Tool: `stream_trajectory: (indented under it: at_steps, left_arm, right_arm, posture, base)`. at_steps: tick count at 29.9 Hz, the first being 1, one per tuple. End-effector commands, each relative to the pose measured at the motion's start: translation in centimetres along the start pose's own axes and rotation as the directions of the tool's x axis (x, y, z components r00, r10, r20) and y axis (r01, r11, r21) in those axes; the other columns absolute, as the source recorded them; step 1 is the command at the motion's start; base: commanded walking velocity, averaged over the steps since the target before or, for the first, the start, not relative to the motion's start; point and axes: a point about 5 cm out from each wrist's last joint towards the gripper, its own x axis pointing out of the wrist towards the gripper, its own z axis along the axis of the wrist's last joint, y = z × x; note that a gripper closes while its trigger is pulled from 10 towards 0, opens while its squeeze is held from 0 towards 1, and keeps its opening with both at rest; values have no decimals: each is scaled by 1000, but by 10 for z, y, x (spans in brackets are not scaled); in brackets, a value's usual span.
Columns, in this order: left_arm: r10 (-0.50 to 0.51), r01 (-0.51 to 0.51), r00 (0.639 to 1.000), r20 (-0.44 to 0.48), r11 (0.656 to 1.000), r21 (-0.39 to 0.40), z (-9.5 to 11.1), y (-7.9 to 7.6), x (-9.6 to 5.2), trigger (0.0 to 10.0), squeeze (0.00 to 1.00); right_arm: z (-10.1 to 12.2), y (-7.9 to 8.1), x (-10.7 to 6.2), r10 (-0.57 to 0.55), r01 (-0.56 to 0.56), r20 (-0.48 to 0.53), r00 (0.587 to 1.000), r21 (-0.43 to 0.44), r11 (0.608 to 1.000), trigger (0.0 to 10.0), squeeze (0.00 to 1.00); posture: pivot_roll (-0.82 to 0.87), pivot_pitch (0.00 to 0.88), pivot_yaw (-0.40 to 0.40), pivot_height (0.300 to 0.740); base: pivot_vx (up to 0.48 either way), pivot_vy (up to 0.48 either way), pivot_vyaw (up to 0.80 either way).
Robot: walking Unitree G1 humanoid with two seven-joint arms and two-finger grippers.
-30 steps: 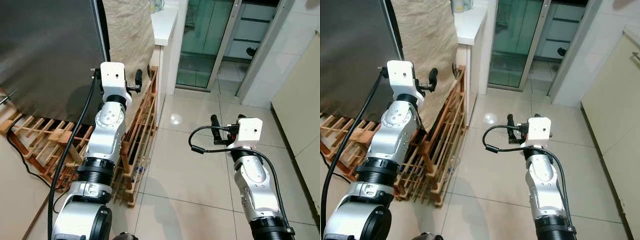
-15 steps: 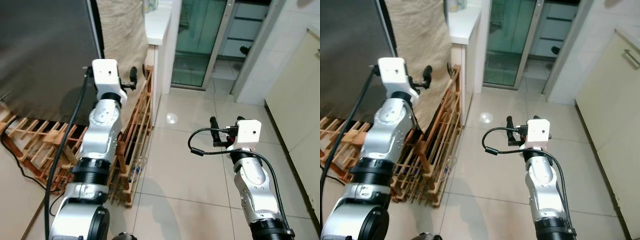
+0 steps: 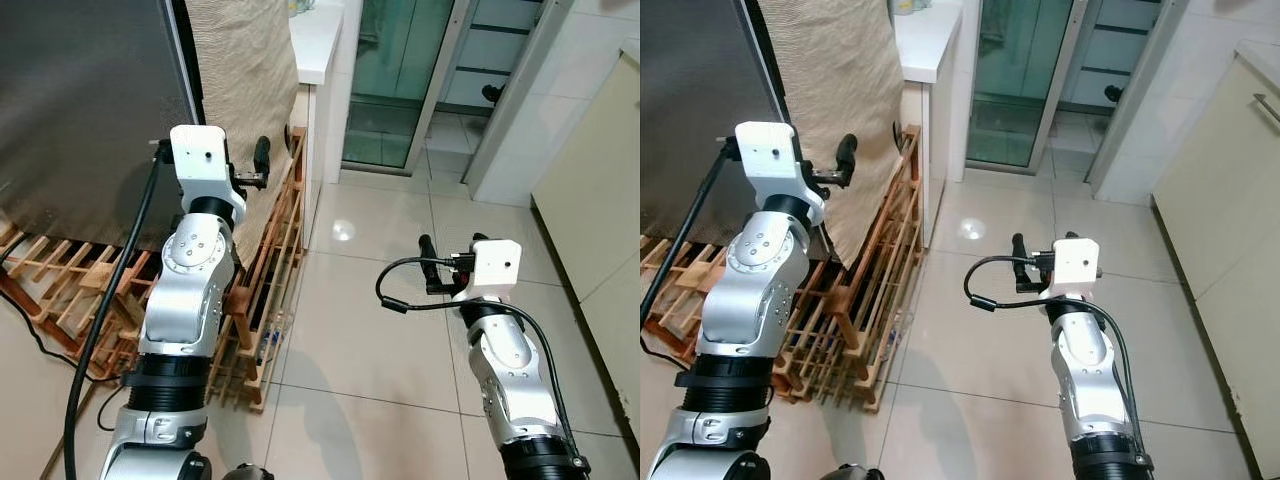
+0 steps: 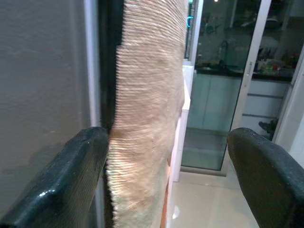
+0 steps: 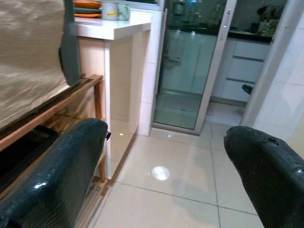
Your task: Restocking fridge
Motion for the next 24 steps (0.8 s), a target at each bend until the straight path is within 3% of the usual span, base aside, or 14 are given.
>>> stream_trajectory:
  at_steps: [1,5,13,24]
  left_arm:
    - [6,-6,1000,7,1000,2,4,-4,6,10000,0]
    - [41,-42,999,20,999,3,11,-3,11,10000,0]
    - [29,-29,999,-13,999,-19,5,-10,14,10000,0]
    - [66,-71,994,-90,996,-56,-10,-18,37,10000,0]
  right_arm:
    - [1,0,2,1,-1,5,1000,1,1000,10000,910]
    - [0,-1,0,-5,5,5,1000,1,1000,10000,910]
    - [-1,0,-2,-6,6,1,1000,4,1000,10000,910]
    - [-1,3,0,4,-4,-1,1000,6,1000,10000,910]
  posture:
    - [-30,0,-32,740]
    - [-39,0,-26,740]
    - [-40,0,-27,740]
    - [-57,0,-26,740]
  base:
    - [0,0,0]
    - [0,0,0]
    - [0,0,0]
    - [0,0,0]
